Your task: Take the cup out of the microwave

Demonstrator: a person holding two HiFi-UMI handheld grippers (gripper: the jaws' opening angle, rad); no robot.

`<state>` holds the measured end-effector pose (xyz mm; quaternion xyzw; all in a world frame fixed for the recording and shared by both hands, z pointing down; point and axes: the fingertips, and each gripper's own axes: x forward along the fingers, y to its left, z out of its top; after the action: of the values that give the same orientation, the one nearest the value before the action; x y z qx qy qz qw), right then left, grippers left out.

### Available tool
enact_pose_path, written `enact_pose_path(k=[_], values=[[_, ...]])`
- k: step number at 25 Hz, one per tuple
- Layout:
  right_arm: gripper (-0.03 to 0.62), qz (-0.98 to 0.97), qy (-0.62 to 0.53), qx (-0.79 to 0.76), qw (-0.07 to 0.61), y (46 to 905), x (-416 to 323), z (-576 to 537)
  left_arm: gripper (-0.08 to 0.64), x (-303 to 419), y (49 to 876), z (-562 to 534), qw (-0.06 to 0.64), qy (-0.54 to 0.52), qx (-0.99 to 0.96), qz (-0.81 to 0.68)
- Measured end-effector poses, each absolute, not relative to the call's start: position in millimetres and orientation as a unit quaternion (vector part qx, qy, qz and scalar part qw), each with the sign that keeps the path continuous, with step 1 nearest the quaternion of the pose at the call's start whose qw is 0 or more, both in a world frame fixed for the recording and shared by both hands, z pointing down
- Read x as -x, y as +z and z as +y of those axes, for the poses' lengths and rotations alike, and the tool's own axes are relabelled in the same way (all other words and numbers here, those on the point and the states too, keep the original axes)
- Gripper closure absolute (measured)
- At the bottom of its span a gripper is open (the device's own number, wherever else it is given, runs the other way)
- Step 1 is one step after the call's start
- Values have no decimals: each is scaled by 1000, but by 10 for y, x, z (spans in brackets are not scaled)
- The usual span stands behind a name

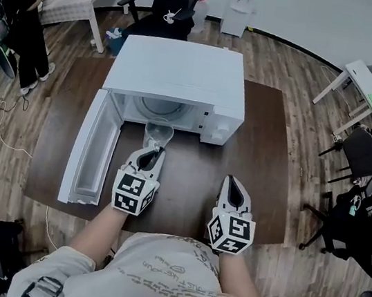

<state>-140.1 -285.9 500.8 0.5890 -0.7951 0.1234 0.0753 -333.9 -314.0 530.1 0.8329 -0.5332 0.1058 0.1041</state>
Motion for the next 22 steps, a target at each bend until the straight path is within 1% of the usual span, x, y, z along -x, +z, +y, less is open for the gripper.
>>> enact_pose_path(k=[4,10,22], values=[[578,-816,107,-566,53,4847,1559,-2826,532,3254,5189,-2912,109,88,-837,-528],[578,-827,116,-546,69,4897,1664,-2824,532,3129,5244,-2845,134,80,-844,-514],[578,-826,123,-545,76,4956,1579,-2821,532,2861,5114,-2777,121,71,-865,-482]])
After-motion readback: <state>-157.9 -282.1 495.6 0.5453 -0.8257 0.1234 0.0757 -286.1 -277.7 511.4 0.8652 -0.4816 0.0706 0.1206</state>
